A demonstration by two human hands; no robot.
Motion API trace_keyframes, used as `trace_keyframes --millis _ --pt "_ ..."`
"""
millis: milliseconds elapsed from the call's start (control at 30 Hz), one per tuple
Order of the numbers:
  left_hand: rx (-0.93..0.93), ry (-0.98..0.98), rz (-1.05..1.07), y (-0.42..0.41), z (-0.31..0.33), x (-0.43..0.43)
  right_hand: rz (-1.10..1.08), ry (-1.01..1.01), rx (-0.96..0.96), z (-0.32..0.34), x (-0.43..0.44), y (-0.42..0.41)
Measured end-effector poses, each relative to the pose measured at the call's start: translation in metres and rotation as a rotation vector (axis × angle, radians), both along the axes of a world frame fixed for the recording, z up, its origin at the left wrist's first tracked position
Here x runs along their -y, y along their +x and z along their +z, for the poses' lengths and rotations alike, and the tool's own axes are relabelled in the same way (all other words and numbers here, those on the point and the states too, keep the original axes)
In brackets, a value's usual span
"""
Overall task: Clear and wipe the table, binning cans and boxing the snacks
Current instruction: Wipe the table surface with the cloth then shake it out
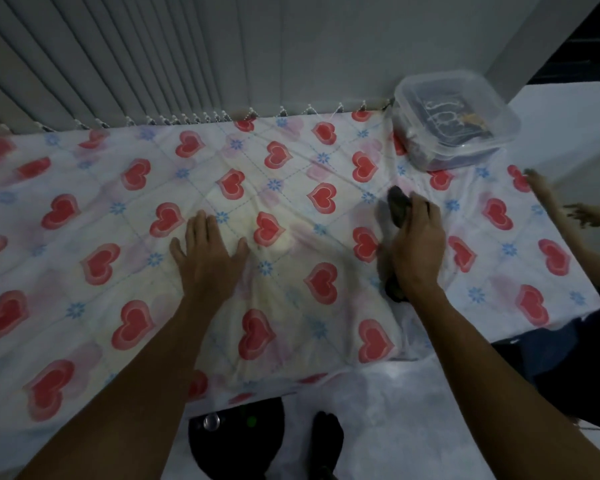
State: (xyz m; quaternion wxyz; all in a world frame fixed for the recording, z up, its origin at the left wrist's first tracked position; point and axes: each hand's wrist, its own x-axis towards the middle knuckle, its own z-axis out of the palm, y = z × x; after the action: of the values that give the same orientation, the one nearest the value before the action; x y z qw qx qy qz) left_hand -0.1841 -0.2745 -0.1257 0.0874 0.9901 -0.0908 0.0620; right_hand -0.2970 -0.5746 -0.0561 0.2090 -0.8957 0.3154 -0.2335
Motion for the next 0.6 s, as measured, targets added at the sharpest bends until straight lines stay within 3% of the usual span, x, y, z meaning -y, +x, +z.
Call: trace_keyframes --millis 200,267,333,400,467,533,600 --pt "0.047 0.076 -0.034 -0.004 0.017 -0.001 0.732 -0.005 0.082 0.028 -0.165 0.078" --pt "-0.067 0.144 0.027 -0.012 0.010 -0.009 0.912 -0.028 0.024 0.011 -0.218 0.109" --pt "-0.216 0.011 0.163 -0.010 -0.002 -0.019 1.029 -0.082 -0.069 -0.009 -0.253 0.133" --pt "-0.285 -0.112 0.191 -0.010 -0.003 -0.020 1.053 -0.109 -0.163 -0.024 -0.265 0.151" --pt "-0.131 -0.213 0.173 -0.012 0.003 -0.018 1.016 -0.074 -0.185 -0.033 -0.260 0.164" --pt "0.069 -0.124 0.076 -0.012 -0.001 -0.016 0.952 -0.068 -0.180 -0.039 -0.240 0.169" --pt "0.068 -0.050 0.037 -0.009 -0.002 -0.016 0.865 -0.107 -0.167 -0.044 -0.211 0.167"
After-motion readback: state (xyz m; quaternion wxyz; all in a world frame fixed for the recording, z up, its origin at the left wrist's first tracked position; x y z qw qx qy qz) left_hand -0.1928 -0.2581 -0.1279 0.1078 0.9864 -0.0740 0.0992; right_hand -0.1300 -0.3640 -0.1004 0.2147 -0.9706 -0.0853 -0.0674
